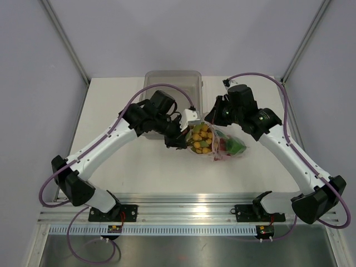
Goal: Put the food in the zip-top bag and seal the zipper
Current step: Place the fake fruit in the zipper food storage bag.
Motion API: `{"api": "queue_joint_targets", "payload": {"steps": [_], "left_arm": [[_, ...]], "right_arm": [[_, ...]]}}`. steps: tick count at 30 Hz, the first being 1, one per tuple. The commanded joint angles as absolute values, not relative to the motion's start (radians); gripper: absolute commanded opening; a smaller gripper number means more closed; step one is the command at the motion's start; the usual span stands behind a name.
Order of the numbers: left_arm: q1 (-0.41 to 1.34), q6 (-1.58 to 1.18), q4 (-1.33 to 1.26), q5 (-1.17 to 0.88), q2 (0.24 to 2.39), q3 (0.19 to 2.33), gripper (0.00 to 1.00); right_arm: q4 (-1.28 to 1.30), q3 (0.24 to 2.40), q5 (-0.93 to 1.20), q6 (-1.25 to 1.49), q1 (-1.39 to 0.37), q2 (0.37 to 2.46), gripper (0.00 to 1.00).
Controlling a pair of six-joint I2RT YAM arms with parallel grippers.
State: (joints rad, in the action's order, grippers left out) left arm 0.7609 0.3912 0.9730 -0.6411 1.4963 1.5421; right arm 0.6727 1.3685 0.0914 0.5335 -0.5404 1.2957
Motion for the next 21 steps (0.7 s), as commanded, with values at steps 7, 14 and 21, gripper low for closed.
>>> {"api": "queue_joint_targets", "payload": {"steps": [7,14,21], "left_arm": [[0.795,0.376,0.880,-0.569,1.422,1.551,0.00],[0.831,0.400,0.939,-0.626,1.506,1.555,0.00],[0.833,0.408,0.969,-0.643,1.597,1.597,0.00]], "right_arm": [[0.592,1.388,0.115,0.558,-0.541,1.295,0.00],[0.597,1.388,0.110,0.560,-0.541,1.281,0.00],[0.601,1.387,0.120,0.555,-0.541,1.259,0.00]]}}
